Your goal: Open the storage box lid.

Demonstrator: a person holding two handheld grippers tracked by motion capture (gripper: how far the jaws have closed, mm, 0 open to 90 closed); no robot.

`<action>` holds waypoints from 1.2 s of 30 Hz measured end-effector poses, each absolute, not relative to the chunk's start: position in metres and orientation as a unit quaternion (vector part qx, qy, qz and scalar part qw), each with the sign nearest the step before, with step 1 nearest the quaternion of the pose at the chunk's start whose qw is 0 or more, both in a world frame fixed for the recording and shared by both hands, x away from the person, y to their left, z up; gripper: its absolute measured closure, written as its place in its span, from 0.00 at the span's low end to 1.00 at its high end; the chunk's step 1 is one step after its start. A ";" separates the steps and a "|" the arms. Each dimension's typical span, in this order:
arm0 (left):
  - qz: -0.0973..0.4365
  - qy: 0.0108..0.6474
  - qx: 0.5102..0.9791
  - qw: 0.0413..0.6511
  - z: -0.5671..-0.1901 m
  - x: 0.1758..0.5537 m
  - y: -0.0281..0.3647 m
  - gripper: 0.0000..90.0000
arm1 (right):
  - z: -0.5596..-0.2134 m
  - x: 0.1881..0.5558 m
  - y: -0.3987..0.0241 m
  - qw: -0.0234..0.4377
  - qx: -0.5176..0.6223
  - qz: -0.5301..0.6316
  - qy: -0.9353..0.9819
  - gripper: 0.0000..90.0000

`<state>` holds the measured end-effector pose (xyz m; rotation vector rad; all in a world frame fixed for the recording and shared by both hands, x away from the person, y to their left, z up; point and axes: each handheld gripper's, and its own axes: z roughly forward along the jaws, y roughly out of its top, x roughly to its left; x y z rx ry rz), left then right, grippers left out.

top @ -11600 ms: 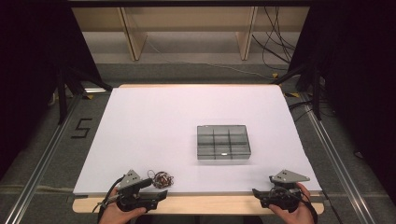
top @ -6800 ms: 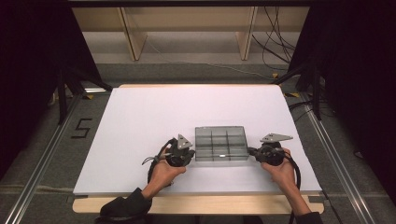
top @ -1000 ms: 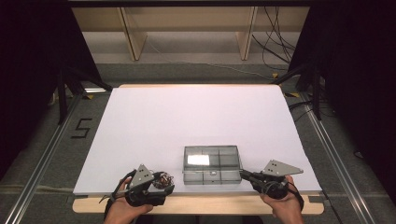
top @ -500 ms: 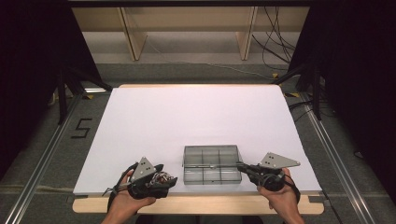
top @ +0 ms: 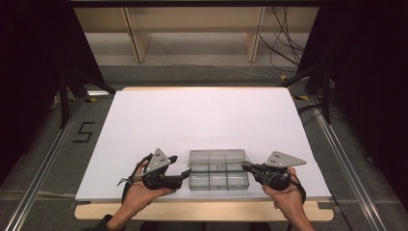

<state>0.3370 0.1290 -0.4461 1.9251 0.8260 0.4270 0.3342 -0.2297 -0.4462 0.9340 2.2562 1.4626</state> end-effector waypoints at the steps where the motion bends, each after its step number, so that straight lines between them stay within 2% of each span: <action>1: 0.175 0.339 0.789 0.481 -0.446 0.337 0.129 0.35 | -0.446 0.336 -0.230 0.143 0.321 0.509 0.785 1.00; 5: 0.176 0.337 0.786 0.488 -0.449 0.348 0.125 0.35 | -0.444 0.340 -0.230 0.149 0.317 0.511 0.785 1.00; 6: 0.181 0.334 0.788 0.485 -0.449 0.350 0.125 0.36 | -0.444 0.338 -0.229 0.139 0.327 0.513 0.782 1.00; 7: 0.183 0.334 0.787 0.485 -0.450 0.352 0.124 0.36 | -0.444 0.341 -0.230 0.155 0.318 0.510 0.784 1.00; 8: 0.183 0.334 0.787 0.485 -0.450 0.352 0.124 0.36 | -0.443 0.339 -0.229 0.142 0.333 0.508 0.782 1.00; 11: 0.188 0.323 0.789 0.488 -0.451 0.359 0.122 0.38 | -0.443 0.344 -0.230 0.161 0.318 0.513 0.781 1.00; 12: 0.192 0.323 0.790 0.485 -0.451 0.360 0.122 0.39 | -0.443 0.345 -0.229 0.145 0.321 0.516 0.781 1.00; 13: 0.187 0.332 0.785 0.488 -0.451 0.361 0.121 0.39 | -0.443 0.346 -0.230 0.156 0.316 0.510 0.785 1.00; 18: 0.187 0.321 0.788 0.491 -0.449 0.367 0.120 0.41 | -0.445 0.351 -0.229 0.141 0.333 0.507 0.782 1.00; 29: 0.178 0.300 0.788 0.508 -0.447 0.376 0.114 0.46 | -0.448 0.364 -0.230 0.148 0.333 0.504 0.783 1.00; 36: 0.184 0.287 0.789 0.511 -0.447 0.381 0.111 0.54 | -0.449 0.365 -0.228 0.141 0.340 0.509 0.778 1.00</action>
